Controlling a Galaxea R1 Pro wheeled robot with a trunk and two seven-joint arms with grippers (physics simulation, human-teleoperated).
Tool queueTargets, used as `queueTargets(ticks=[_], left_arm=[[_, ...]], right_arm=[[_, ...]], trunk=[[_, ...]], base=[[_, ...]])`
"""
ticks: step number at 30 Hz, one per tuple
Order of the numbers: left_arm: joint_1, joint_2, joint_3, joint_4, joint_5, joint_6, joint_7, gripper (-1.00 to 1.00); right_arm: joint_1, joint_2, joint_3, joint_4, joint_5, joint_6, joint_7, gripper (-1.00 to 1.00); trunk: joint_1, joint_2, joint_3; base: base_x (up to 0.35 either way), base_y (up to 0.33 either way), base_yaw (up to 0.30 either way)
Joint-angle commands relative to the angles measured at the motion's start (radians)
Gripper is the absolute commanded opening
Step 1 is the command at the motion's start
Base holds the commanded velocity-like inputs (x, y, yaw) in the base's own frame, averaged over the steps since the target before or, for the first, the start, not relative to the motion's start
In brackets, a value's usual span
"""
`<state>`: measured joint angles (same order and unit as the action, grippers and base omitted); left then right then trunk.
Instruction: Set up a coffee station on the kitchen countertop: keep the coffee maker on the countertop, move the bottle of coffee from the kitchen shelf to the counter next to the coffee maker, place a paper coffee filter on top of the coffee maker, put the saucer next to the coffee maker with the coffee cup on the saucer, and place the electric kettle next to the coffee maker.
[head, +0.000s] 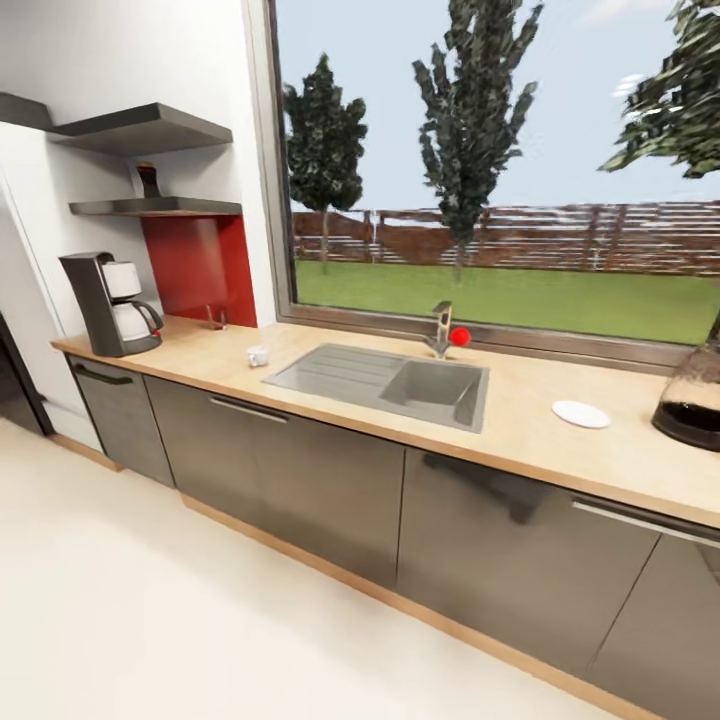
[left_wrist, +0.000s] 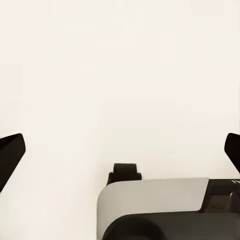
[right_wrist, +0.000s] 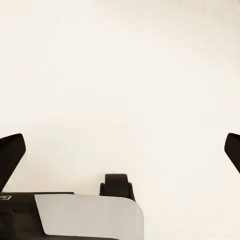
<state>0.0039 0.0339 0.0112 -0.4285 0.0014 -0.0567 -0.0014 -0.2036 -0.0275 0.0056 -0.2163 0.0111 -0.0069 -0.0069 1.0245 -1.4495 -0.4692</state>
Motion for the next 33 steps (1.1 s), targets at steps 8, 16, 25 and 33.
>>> queueTargets(ticks=[8, 16, 25, 33], left_arm=[[0.001, 0.0, 0.001, -0.001, 0.0, -0.002, 0.0, 1.0], [0.001, 0.0, 0.001, -0.001, 0.0, -0.001, 0.0, 1.0], [0.0, 0.0, 0.0, -0.001, 0.0, 0.0, 0.0, 1.0], [0.001, 0.0, 0.0, -0.001, 0.0, 0.0, 0.0, 1.0]], right_arm=[[0.0, 0.0, 0.001, 0.0, 0.001, -0.001, -0.001, 1.0], [0.0, -0.001, 0.0, 0.0, 0.001, 0.0, 0.002, 1.0], [0.0, 0.0, -0.001, 0.0, 0.001, -0.002, 0.0, 1.0], [0.0, 0.0, -0.001, 0.0, 0.001, -0.002, -0.001, 1.0]], trunk=[[0.001, 0.0, -0.001], [0.001, 0.0, -0.001], [0.001, 0.0, -0.001], [0.001, 0.0, -0.001]], base=[[0.258, 0.193, 0.274], [0.272, 0.19, 0.152], [0.304, 0.165, 0.219], [0.316, 0.13, 0.262]])
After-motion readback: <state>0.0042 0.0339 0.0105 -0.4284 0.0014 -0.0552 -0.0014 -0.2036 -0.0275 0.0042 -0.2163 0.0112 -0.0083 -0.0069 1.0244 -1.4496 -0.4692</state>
